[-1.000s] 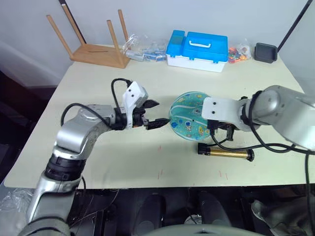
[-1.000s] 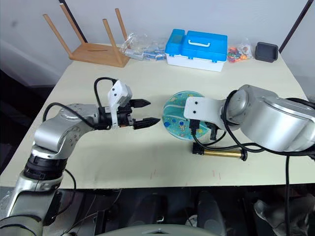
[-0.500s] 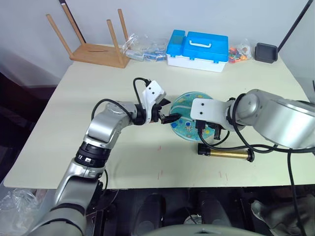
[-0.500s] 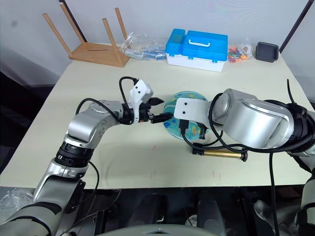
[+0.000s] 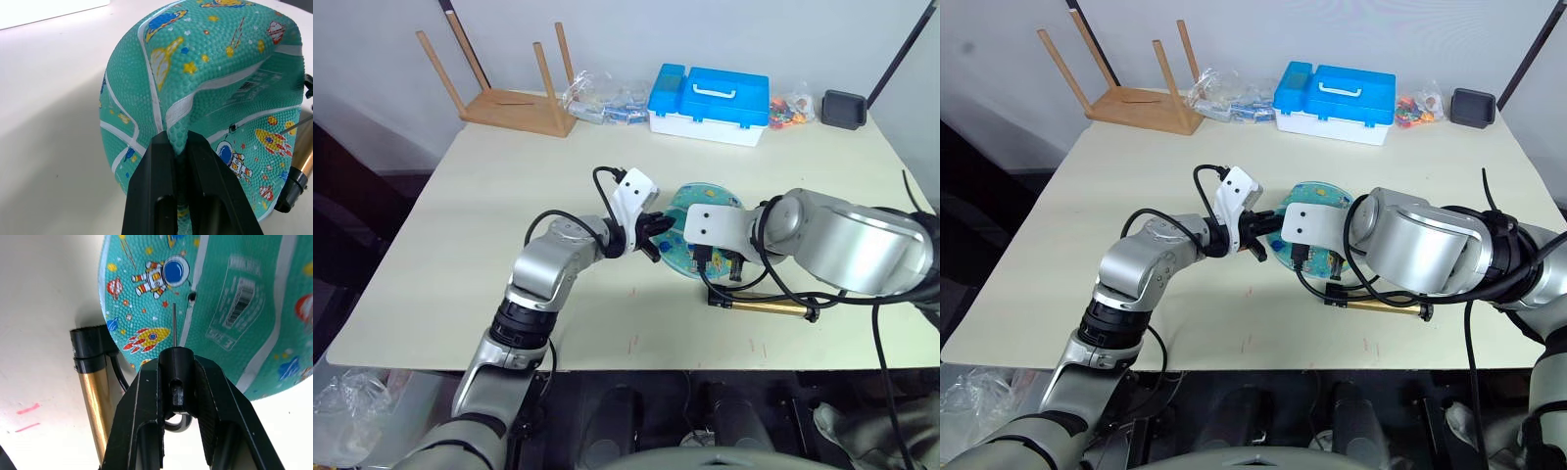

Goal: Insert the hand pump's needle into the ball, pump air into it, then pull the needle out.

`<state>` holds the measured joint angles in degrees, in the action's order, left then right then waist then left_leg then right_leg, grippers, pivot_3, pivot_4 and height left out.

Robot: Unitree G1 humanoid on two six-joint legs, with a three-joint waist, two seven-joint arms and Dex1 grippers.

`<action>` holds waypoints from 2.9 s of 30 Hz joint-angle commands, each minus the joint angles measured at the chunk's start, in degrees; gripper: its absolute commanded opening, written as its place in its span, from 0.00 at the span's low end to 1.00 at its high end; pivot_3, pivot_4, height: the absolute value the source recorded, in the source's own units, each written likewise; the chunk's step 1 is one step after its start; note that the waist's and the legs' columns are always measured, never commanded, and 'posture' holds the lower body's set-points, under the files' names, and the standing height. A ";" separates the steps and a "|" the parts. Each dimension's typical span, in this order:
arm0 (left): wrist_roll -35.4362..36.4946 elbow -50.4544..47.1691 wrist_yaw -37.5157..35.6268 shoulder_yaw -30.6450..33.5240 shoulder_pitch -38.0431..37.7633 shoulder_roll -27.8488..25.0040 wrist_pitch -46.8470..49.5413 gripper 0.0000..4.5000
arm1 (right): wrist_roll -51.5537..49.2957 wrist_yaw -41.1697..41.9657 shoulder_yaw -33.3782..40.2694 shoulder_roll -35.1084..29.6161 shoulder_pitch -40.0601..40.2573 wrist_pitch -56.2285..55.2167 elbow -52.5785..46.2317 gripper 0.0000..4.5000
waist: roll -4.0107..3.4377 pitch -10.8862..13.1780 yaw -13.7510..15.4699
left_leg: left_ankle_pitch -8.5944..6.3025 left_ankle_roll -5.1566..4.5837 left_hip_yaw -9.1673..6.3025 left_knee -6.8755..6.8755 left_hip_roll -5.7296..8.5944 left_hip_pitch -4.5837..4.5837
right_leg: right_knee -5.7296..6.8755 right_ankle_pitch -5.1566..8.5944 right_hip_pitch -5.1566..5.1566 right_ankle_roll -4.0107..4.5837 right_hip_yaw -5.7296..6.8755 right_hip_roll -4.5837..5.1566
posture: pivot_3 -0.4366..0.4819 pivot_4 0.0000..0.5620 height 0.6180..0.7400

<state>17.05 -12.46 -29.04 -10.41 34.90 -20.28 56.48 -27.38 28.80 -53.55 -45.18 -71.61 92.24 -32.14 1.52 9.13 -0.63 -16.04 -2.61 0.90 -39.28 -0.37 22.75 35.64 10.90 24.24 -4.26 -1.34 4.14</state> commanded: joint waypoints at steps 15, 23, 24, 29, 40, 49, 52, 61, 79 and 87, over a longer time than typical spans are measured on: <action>3.04 -8.08 10.60 5.56 -1.29 8.15 15.74 0.00 | 2.69 -3.55 2.01 2.86 2.14 0.26 4.45 0.08 | 0.03 -0.03 -0.15 | 0.00 0.01 -0.05 0.00 0.02 -0.01 | 0.02 -0.01 -0.01 0.03 0.02 0.00 | 0.48 0.27 1.00; 3.56 -8.45 11.98 5.50 -1.53 9.18 16.29 0.00 | 2.90 -4.61 2.28 4.42 3.11 0.26 5.93 0.08 | 0.04 -0.05 -0.14 | 0.01 0.02 -0.05 0.00 0.02 -0.02 | 0.02 -0.03 -0.01 0.05 0.03 0.00 | 0.48 0.27 1.00; 3.63 -8.44 12.08 5.52 -1.53 9.20 16.31 0.00 | 2.92 -4.73 2.27 4.58 3.23 0.26 6.04 0.08 | 0.05 -0.06 -0.15 | 0.01 0.02 -0.06 0.00 0.02 -0.02 | 0.02 -0.03 -0.01 0.05 0.03 0.00 | 0.48 0.27 1.00; 3.87 -8.54 12.23 5.28 -1.86 8.97 16.24 0.00 | 3.35 -5.20 2.49 5.34 3.64 0.26 6.86 0.08 | 0.05 -0.06 -0.13 | 0.01 0.03 -0.06 0.00 0.02 -0.03 | 0.02 -0.03 -0.01 0.06 0.03 0.00 | 0.48 0.27 1.00; 4.13 -8.96 12.17 5.36 -2.04 8.63 16.52 0.00 | 3.74 -5.81 3.55 6.20 4.14 0.26 7.95 0.08 | 0.05 -0.06 -0.14 | 0.01 0.03 -0.07 0.02 0.01 -0.02 | -0.01 -0.03 -0.01 0.06 0.05 0.00 | 0.48 0.27 1.00; 4.06 -9.02 12.31 5.38 -1.96 8.72 16.65 0.00 | 3.99 -5.65 4.34 5.55 4.05 0.26 8.05 0.08 | 0.04 -0.06 -0.18 | 0.01 0.03 -0.07 0.05 0.01 -0.01 | -0.03 -0.03 0.00 0.07 0.06 0.00 | 0.48 0.27 1.00; 4.10 -9.04 12.27 5.37 -1.92 8.73 16.64 0.00 | 4.19 -5.78 4.17 5.74 4.27 0.26 8.27 0.08 | 0.04 -0.06 -0.18 | 0.01 0.03 -0.07 0.05 0.01 -0.01 | -0.04 -0.02 0.00 0.07 0.06 0.00 | 0.48 0.27 1.00; 4.29 -9.32 12.05 5.22 -1.98 8.64 16.90 0.00 | 5.09 -6.21 4.07 6.95 4.82 0.26 9.52 0.08 | 0.04 -0.06 -0.17 | 0.01 0.03 -0.08 0.05 0.01 -0.01 | -0.05 -0.02 0.00 0.07 0.07 0.00 | 0.48 0.27 1.00; 4.16 -9.18 12.05 5.10 -2.22 8.57 16.59 0.00 | 5.73 -6.20 5.57 6.31 5.58 0.26 9.90 0.08 | 0.04 -0.06 -0.17 | 0.01 0.03 -0.09 0.06 0.01 0.00 | -0.07 -0.02 -0.01 0.07 0.07 0.00 | 0.48 0.27 1.00; 4.04 -8.82 12.10 5.09 -1.92 8.56 16.54 0.00 | 5.61 -6.19 6.16 6.31 5.47 0.26 10.09 0.08 | 0.04 -0.06 -0.17 | 0.01 0.03 -0.09 0.06 0.00 0.00 | -0.09 0.00 -0.01 0.10 0.08 0.00 | 0.48 0.27 1.00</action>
<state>20.51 -20.80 -16.95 -4.54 33.41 -11.64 72.13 -22.68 23.22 -50.43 -38.03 -66.21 92.24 -22.39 1.57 9.07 -0.80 -16.03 -2.58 0.81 -39.21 -0.37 22.76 35.54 10.90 24.23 -4.16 -1.26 4.15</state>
